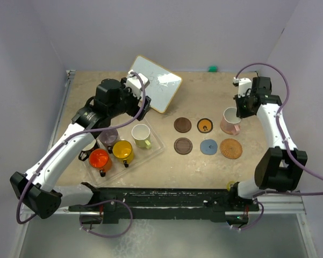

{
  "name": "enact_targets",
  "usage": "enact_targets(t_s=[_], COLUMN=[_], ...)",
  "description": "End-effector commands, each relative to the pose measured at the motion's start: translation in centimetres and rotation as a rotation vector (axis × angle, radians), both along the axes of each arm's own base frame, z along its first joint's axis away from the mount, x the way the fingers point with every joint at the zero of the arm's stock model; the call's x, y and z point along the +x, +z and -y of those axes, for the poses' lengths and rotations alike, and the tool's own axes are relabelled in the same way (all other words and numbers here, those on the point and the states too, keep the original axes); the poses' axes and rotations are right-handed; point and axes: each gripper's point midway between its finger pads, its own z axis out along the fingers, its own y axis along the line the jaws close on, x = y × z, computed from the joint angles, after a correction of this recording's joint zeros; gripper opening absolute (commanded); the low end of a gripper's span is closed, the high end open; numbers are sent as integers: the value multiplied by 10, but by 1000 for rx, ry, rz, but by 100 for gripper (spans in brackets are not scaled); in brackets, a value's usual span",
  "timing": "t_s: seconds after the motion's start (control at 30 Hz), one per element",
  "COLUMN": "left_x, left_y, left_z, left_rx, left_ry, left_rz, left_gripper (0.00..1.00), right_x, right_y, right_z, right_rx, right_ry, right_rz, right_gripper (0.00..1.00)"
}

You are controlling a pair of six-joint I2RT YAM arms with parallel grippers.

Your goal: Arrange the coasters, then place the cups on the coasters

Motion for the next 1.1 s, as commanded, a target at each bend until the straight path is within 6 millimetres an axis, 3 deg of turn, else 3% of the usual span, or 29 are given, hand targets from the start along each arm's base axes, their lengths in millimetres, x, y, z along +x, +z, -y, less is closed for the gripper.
enact_targets(t_s=[0.0, 0.53, 1.07], left_x=[-7, -6, -11], left_y=[11, 16, 22], left_z=[-5, -11, -12], left_rx=[7, -21, -52], left_ry=[-37, -4, 0], left_rz=[56, 68, 87], left_gripper=[77, 78, 79], right_x=[23, 58, 55], right_y=[20, -13, -42], right_z=[5, 40, 48], right_rx=[22, 83, 109], right_ry=[73, -292, -416], right_rz=[55, 7, -9], right_gripper=[0, 0, 0])
